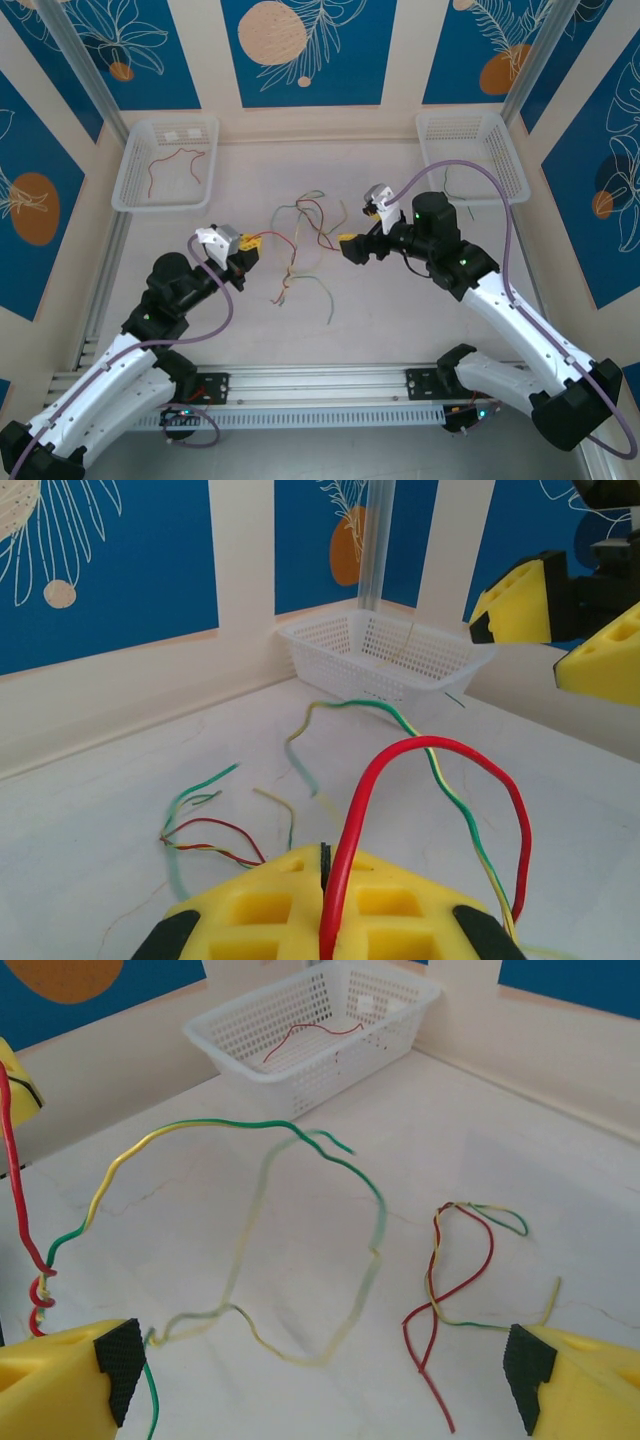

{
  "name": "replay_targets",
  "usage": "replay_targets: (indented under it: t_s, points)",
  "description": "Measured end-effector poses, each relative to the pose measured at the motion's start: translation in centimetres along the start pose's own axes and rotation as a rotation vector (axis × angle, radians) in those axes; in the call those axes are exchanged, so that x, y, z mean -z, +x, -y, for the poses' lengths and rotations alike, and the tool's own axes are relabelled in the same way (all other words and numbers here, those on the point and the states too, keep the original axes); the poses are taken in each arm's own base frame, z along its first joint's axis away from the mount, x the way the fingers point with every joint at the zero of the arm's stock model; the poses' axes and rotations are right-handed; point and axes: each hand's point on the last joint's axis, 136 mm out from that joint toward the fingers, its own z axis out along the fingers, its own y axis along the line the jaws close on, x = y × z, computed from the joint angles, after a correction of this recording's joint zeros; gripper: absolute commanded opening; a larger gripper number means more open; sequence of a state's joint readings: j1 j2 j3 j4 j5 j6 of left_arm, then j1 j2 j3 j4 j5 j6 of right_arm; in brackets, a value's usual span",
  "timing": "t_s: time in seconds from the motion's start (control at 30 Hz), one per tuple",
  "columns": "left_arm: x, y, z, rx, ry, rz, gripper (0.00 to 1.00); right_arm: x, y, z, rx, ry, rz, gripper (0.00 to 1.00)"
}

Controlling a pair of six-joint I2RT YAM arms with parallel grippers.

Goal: Untangle the cables

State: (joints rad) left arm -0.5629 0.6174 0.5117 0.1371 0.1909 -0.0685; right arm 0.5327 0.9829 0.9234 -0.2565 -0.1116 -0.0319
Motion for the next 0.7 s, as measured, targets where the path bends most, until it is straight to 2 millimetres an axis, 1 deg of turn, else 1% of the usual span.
replay_targets:
  t_s: [0.07, 0.2, 0.23, 0.3, 0.37, 0.43, 0.53, 0.6, 0.7]
  points:
    - [0.0, 0.0, 0.0, 0.000, 0.000, 0.000, 0.00, 0.3, -0.2, -0.3, 0.012, -0.009, 0.009, 0.92]
    - [0.0, 0.0, 0.0, 0.000, 0.000, 0.000, 0.00, 0.9, -0.2, -2.1, 0.044, -0.092, 0.029, 0.87]
    - [0.0, 0.0, 0.0, 0.000, 0.000, -0.001, 0.00, 1.0, -0.2, -2.6, 0.041, -0.116, 0.033, 0.86]
    - [0.0, 0.0, 0.0, 0.000, 0.000, 0.000, 0.00, 0.7, -0.5, -2.8, 0.004, -0.134, 0.039, 0.86]
    - [0.1, -0.1, 0.0, 0.000, 0.000, 0.002, 0.00, 0.1, -0.6, -2.8, -0.077, -0.149, 0.021, 0.82]
    - [0.2, -0.2, 0.1, -0.001, 0.001, 0.006, 0.00, -1.1, -1.4, -2.5, -0.194, -0.165, -0.009, 0.78]
    - [0.3, -0.3, 0.1, -0.001, 0.001, 0.008, 0.00, -2.7, -2.6, -2.1, -0.378, -0.179, -0.037, 0.76]
    - [0.3, -0.3, 0.1, -0.001, 0.001, 0.008, 0.00, -3.3, -2.7, -2.1, -0.486, -0.190, -0.055, 0.76]
    - [0.3, -0.3, 0.1, -0.001, 0.001, 0.008, 0.00, -3.5, -2.7, -2.5, -0.623, -0.223, -0.079, 0.78]
